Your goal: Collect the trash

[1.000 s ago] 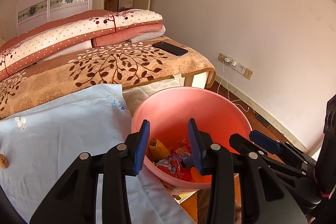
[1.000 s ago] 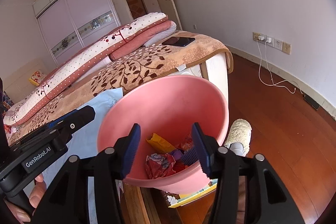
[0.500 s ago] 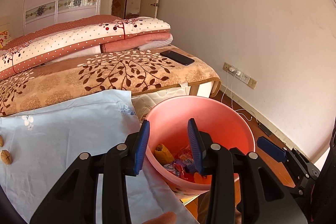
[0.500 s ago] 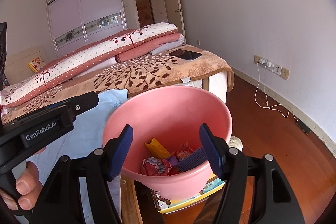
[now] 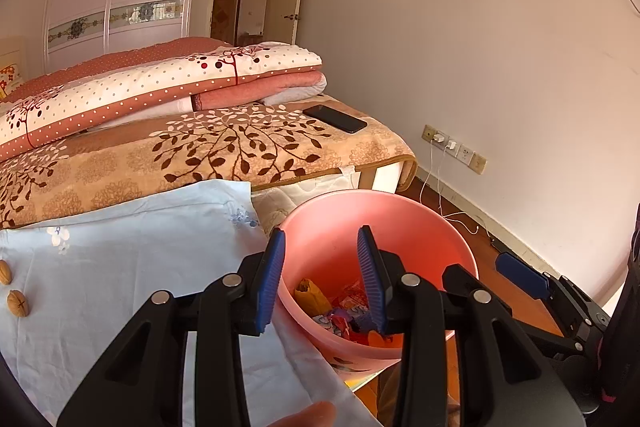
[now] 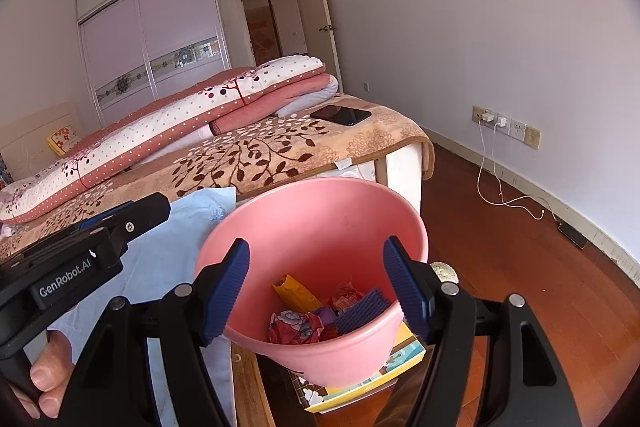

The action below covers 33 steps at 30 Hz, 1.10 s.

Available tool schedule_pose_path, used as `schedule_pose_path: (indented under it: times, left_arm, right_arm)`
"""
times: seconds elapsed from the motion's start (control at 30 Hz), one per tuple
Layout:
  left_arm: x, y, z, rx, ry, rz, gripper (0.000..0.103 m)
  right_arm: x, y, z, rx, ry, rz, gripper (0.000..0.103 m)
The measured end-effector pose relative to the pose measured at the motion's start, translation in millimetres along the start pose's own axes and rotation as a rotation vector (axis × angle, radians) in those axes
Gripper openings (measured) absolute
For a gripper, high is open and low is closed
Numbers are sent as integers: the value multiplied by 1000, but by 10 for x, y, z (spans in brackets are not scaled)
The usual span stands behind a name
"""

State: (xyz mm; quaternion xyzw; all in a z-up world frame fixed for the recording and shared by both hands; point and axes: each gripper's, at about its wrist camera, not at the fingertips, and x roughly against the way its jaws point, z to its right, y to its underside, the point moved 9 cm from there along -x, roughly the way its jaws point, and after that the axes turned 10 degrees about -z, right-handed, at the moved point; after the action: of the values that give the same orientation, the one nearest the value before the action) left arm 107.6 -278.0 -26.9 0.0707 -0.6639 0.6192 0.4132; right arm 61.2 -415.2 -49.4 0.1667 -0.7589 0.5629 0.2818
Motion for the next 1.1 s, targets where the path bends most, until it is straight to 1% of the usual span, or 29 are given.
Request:
schedule_pose_path:
  times: [0.6,1.1]
  left_arm:
    - [157,2,-15,4,0,14,38]
    - [440,44,-91,14,0,44,38]
  right_arm:
    - [167,-30,-96,14,-9,26,69]
    - [402,-27,-277,39,-10,57,69]
